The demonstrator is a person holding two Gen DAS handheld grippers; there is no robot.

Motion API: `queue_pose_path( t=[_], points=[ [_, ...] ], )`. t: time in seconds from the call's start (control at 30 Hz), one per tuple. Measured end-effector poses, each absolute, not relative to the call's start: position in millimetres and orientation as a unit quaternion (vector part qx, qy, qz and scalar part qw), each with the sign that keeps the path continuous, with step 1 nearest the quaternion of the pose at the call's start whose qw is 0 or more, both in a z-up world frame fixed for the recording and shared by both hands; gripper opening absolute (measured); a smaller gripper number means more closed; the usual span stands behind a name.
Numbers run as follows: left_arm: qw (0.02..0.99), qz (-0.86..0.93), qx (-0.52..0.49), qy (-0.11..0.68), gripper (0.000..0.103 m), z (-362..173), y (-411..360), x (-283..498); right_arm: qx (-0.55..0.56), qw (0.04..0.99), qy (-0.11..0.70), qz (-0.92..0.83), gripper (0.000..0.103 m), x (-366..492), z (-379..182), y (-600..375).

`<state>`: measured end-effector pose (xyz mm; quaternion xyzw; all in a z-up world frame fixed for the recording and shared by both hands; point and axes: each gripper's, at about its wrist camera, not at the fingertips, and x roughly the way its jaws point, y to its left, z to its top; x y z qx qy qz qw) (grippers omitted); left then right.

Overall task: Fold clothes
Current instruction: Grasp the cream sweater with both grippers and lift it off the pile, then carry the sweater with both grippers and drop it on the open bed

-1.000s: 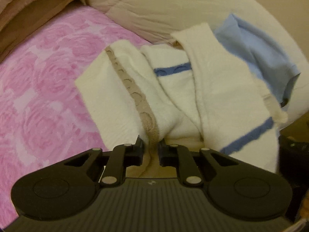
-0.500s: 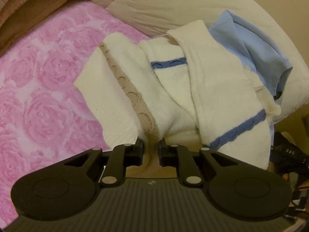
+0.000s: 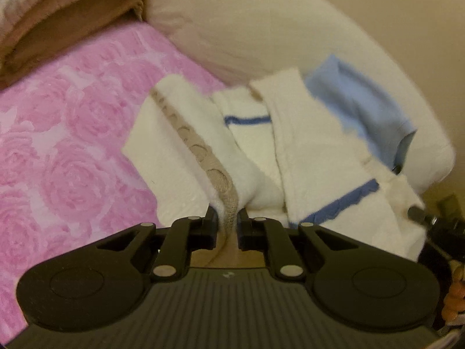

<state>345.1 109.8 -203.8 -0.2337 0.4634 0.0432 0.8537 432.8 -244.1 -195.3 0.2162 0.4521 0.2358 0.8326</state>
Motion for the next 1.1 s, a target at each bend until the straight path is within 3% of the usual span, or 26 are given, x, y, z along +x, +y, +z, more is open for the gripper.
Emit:
queue_pose_path(
  t=[0.2,0.37,0.7,0.9,0.93,0.97,1.03,1.1],
  points=[
    [0.878,0.074,-0.255,0.398,0.008,-149.3,135.1,269.3,0.229,0.828,0.376,0.346,0.009,422.1,-117.0,-183.7],
    [0.889,0.131,-0.293,0.326,0.008,-105.0,167.6,156.6,0.224,0.794,0.351,0.443,0.009,391.1,-70.2,-108.1],
    [0.893,0.323,-0.267,0.165,0.008,16.9,191.5,-146.9,0.226,0.653,0.321,0.648,0.009,248.7,8.2,67.1],
    [0.867,0.405,-0.252,0.142,0.012,52.1,171.4,-265.4,0.186,0.613,0.344,0.687,0.009,147.2,32.9,159.6],
    [0.854,0.416,-0.264,0.165,0.015,42.3,172.9,-271.2,0.168,0.619,0.362,0.676,0.013,132.5,30.7,176.0],
    [0.841,0.427,-0.275,0.187,0.016,32.4,174.3,-277.0,0.146,0.631,0.379,0.661,0.029,119.6,26.8,192.1],
    [0.802,0.455,-0.288,0.258,0.016,2.3,177.3,-284.2,0.095,0.668,0.381,0.633,0.049,92.9,14.5,207.8],
    [0.758,0.479,-0.299,0.327,0.016,-27.7,180.2,-291.4,0.045,0.677,0.376,0.631,0.05,62.1,3.4,210.4]
  ],
)
